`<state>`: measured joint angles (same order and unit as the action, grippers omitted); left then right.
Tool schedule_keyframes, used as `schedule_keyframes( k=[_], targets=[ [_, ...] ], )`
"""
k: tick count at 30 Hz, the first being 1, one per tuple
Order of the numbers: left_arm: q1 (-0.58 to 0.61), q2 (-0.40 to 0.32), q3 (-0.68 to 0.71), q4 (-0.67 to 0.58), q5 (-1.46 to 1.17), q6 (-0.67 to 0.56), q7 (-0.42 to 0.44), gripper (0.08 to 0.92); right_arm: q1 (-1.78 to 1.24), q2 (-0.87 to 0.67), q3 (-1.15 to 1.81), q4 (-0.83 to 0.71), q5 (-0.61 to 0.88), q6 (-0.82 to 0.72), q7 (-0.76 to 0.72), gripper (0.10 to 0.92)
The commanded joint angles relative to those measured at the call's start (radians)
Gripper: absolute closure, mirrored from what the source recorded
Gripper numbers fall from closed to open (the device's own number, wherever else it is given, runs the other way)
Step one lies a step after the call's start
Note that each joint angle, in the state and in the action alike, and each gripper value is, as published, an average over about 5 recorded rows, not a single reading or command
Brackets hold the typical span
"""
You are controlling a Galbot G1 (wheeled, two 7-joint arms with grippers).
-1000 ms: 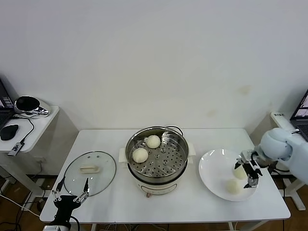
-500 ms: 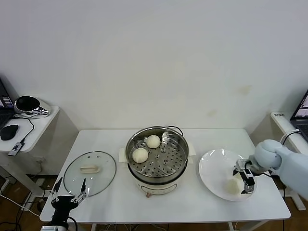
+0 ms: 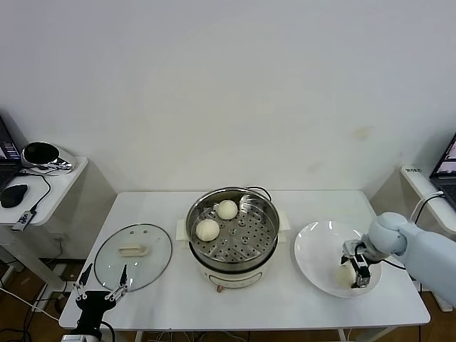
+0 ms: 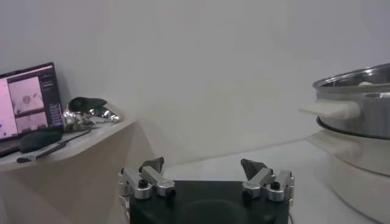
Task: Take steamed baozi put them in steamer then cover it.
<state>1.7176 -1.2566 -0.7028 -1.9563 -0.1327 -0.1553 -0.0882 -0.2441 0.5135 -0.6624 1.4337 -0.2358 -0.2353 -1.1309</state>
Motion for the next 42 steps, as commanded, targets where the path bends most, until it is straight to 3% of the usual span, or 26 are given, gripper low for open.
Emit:
schedule_keyframes(
  k=[1,6,17,24,34,42],
  targets=[
    [0.0,0.001,-0.001,0.0,0.0,-0.001,0.0,0.177,0.008,0.001,0.006,0.0,0.002,-0.001,-0.001,0.389],
    [-0.002,0.002,-0.001,0.0,-0.001,-0.001,0.0,0.177,0.092,-0.02,-0.024,0.021,0.044,-0.002,-0.028,0.426],
    [-0.013,0.012,0.002,0.001,-0.002,0.001,0.0,0.177,0.532,-0.011,-0.179,0.032,0.235,0.005,-0.139,0.429],
    [-0.014,0.015,0.005,0.001,-0.005,0.001,0.0,0.177,0.843,0.14,-0.359,0.023,0.359,0.001,-0.134,0.423],
    [-0.016,0.012,-0.001,0.0,-0.01,-0.001,-0.001,0.177,0.925,0.393,-0.497,0.045,0.518,0.054,-0.041,0.425],
    [0.0,0.008,-0.026,-0.004,-0.016,-0.01,-0.002,0.177,0.878,0.547,-0.58,0.038,0.467,0.216,-0.007,0.418]
  ],
)
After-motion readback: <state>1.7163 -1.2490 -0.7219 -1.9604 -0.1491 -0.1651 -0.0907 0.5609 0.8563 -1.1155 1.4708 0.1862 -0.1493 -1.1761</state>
